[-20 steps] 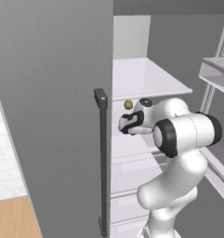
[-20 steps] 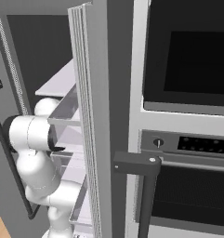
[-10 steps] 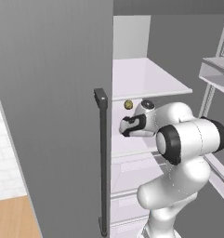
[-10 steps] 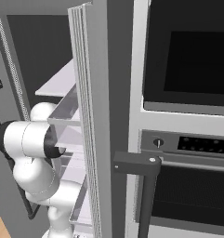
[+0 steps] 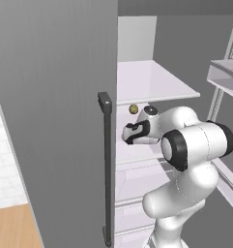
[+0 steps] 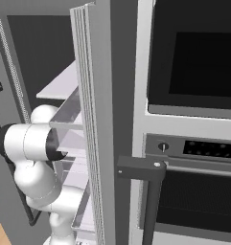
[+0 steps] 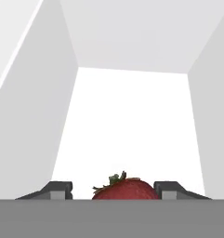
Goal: Take the strawberry from the fridge and place it on top of the pancake, located on the dining counter.
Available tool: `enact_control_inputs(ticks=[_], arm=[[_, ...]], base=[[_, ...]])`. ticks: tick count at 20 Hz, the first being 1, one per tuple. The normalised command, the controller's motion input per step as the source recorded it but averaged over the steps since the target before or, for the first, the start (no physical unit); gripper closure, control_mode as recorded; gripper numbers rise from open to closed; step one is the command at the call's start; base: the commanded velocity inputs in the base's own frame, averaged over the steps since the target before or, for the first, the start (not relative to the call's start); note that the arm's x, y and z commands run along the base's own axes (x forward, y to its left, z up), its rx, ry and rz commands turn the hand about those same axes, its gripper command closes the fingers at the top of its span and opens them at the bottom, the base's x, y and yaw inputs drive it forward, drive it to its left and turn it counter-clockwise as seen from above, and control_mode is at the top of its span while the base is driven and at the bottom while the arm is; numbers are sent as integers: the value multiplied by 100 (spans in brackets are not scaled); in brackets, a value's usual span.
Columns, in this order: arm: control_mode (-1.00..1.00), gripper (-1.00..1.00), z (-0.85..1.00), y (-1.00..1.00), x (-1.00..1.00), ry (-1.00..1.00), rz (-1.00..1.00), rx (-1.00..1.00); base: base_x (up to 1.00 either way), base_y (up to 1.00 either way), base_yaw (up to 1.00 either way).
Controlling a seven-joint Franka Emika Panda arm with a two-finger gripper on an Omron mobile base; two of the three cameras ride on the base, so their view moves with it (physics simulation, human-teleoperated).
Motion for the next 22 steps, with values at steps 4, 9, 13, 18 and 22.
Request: enact_control_inputs(ticks=[4, 9, 13, 18, 22], arm=[[-100, 100, -1, 0, 0, 0, 0, 0], [-100, 100, 0, 0, -6, 0, 0, 0], [-100, 100, 9, -10, -89, -12, -3, 0], [-100, 100, 81, -7, -87, -13, 0, 0], [-100, 100, 100, 0, -53, 0, 0, 0]], base=[[0, 0, 0], [0, 0, 0], [0, 0, 0], [0, 0, 0], [0, 0, 0]])
